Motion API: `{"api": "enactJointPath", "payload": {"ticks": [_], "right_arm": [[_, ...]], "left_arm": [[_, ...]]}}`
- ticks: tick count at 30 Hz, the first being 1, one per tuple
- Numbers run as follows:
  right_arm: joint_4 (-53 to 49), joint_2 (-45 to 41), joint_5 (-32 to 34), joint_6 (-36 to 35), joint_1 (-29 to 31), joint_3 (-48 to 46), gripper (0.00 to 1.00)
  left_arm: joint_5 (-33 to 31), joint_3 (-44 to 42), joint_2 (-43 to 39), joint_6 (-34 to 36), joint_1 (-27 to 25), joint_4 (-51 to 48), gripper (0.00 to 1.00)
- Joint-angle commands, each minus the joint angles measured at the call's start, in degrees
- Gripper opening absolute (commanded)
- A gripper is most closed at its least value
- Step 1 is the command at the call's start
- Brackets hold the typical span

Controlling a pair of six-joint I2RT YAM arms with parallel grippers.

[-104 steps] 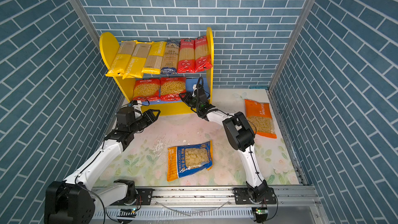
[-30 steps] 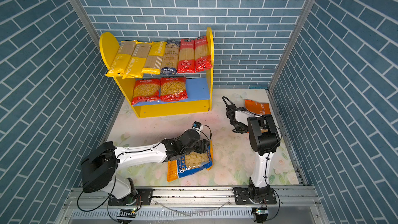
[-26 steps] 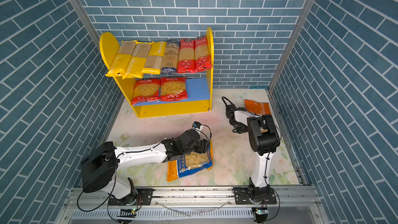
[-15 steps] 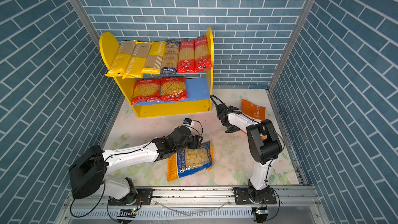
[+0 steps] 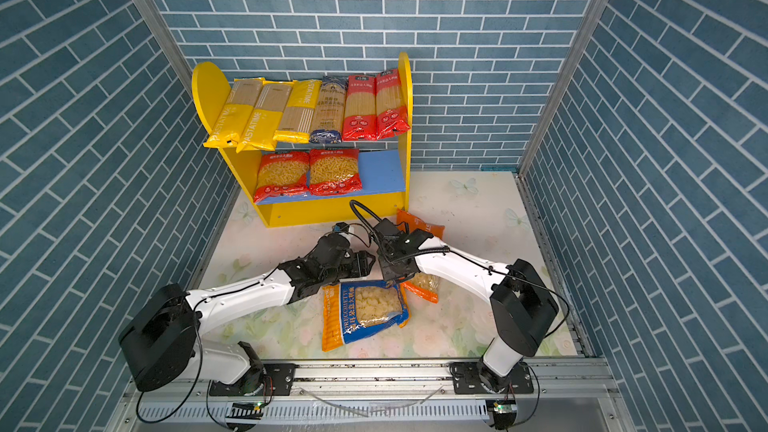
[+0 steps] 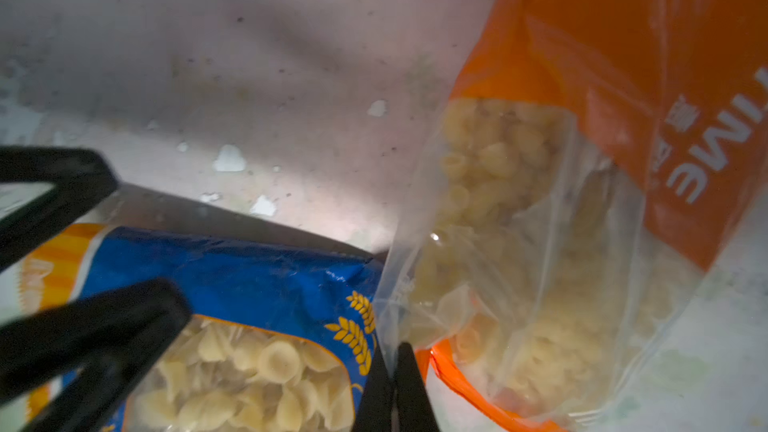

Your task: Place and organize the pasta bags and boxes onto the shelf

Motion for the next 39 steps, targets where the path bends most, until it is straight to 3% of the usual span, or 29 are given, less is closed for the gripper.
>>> {"api": "enactJointPath", "payload": {"ticks": [1, 3, 6, 10, 13, 15, 20, 23, 27, 31, 33, 39], "right_arm": [[7.0, -3.1, -13.5, 1.5, -0.6, -0.1, 0.12], [10.0, -6.4, -20.4, 2.0, -3.7, -3.1, 0.32], [14.7, -13.5, -26.8, 4.6, -11.9, -9.7, 0.43], [15.2, -19.9, -28.4, 4.3, -25.0, -16.6, 0.54], [19.0, -19.0, -32.8, 3.8, -35.6, -22.4, 0.58], [24.4, -17.0, -36.6, 4.3, -41.1, -26.2, 0.70], [32.6, -7.4, -42.9, 5.0, -45.1, -28.9, 0.79], [38.7, -2.7, -45.5, 7.0, -44.9, -31.8, 0.78], [46.2, 0.9, -48.5, 9.4, -43.3, -34.4, 0.69], [47.4, 2.6, -47.7, 9.8, -40.4, -33.4, 0.56], [47.0, 1.5, -46.4, 10.0, -39.2, -32.7, 0.44], [44.1, -5.2, -43.9, 10.0, -37.9, -31.5, 0.23]], "left_arm": [[6.6, -1.5, 0.5, -2.2, 4.0, 0.7, 0.72], [7.6, -1.7, 0.0, -2.2, 5.4, 0.2, 0.75], [11.3, -1.7, 0.6, -3.4, 7.1, 1.1, 0.77], [14.4, -0.9, 3.3, -6.3, 7.0, 3.4, 0.78], [16.5, -1.4, 7.6, -10.8, 5.8, 9.9, 0.78], [18.1, -1.0, 11.2, -13.8, 4.5, 15.0, 0.78], [17.9, 0.4, 15.9, -17.4, 2.4, 21.8, 0.78], [17.9, 1.2, 17.7, -17.7, 1.5, 23.2, 0.77], [18.3, 2.0, 20.6, -17.4, 1.1, 24.2, 0.73], [19.9, 3.1, 23.4, -16.8, 1.1, 24.8, 0.65], [20.4, 3.3, 24.0, -16.6, 1.1, 25.6, 0.57], [20.9, 3.2, 21.4, -15.1, 1.2, 25.3, 0.33]]}}
